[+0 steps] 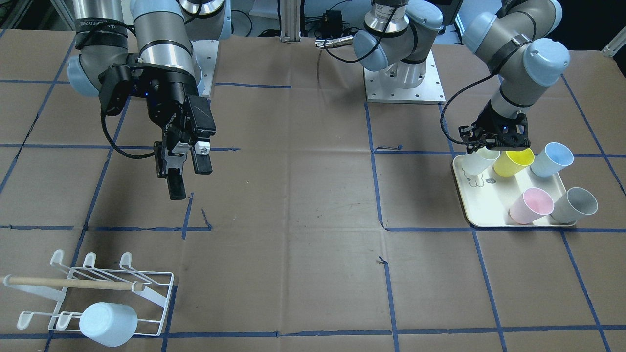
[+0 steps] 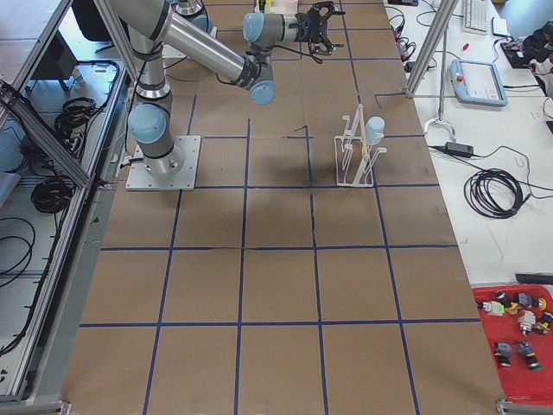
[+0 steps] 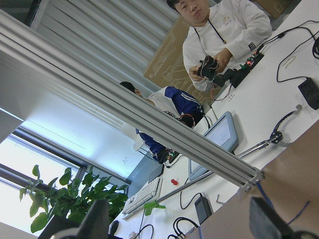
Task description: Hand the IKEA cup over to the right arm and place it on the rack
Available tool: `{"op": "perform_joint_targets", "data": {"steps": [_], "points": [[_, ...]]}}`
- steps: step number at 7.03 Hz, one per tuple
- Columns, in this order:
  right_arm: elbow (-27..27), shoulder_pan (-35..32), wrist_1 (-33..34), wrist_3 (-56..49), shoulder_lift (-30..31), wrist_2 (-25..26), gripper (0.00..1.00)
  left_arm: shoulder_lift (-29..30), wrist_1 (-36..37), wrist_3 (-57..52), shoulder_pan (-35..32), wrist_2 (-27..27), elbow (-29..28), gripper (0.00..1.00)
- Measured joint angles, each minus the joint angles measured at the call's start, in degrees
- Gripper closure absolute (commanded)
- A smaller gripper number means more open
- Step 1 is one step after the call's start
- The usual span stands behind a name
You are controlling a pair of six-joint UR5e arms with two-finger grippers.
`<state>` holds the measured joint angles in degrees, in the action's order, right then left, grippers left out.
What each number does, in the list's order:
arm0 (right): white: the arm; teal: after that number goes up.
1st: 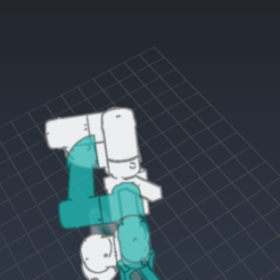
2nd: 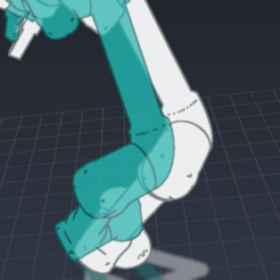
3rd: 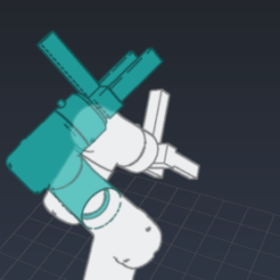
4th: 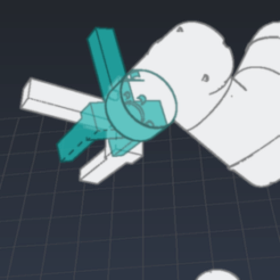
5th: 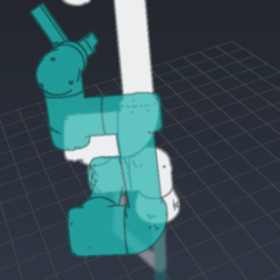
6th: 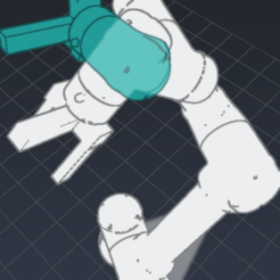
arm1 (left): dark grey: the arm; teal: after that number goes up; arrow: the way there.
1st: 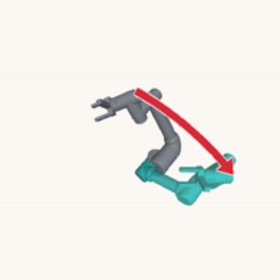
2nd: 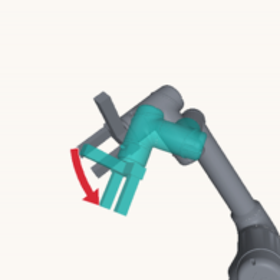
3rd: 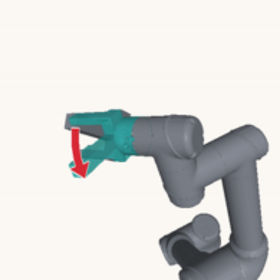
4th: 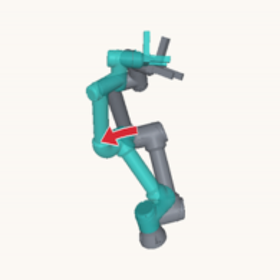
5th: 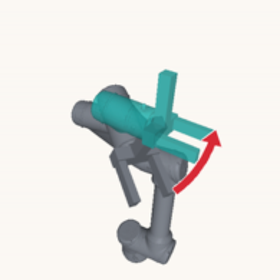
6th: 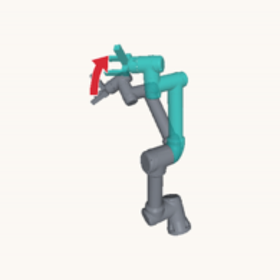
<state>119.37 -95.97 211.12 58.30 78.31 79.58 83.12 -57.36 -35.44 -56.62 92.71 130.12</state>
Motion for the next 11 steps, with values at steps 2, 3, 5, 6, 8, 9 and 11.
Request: {"op": "perform_joint_targets", "data": {"steps": [2, 3, 5, 6, 8, 9, 11], "points": [[1.5, -0.2, 0.8, 11.1, 0.0, -0.5, 0.00, 0.7, -12.0, -0.1, -0.5, -0.8, -11.8, 1.00], [1.7, -0.2, 0.6, 16.0, 0.1, -1.5, 0.00, 1.6, -19.7, -0.1, -1.5, -1.6, -19.9, 1.00], [1.8, -0.2, -0.2, 25.5, 0.5, -3.2, 0.00, 7.5, -30.2, 0.1, -5.3, -3.0, -36.4, 1.00], [1.9, -0.2, -0.3, 28.9, 0.7, -3.4, 0.00, 11.6, -32.5, 0.2, -7.2, -3.5, -43.2, 1.00], [1.6, -0.3, 0.0, 32.2, 0.8, -3.1, 0.00, 17.1, -32.7, 0.0, -10.5, -8.9, -50.8, 1.00], [1.5, -0.3, -0.1, 32.3, 0.9, -3.1, 0.00, 18.0, -30.3, -0.2, -11.2, -16.1, -51.7, 1.00], [1.4, -0.3, -0.3, 32.4, 0.8, -3.1, 0.00, 18.3, -24.6, -1.8, -12.0, -32.2, -50.4, 1.00]]}}
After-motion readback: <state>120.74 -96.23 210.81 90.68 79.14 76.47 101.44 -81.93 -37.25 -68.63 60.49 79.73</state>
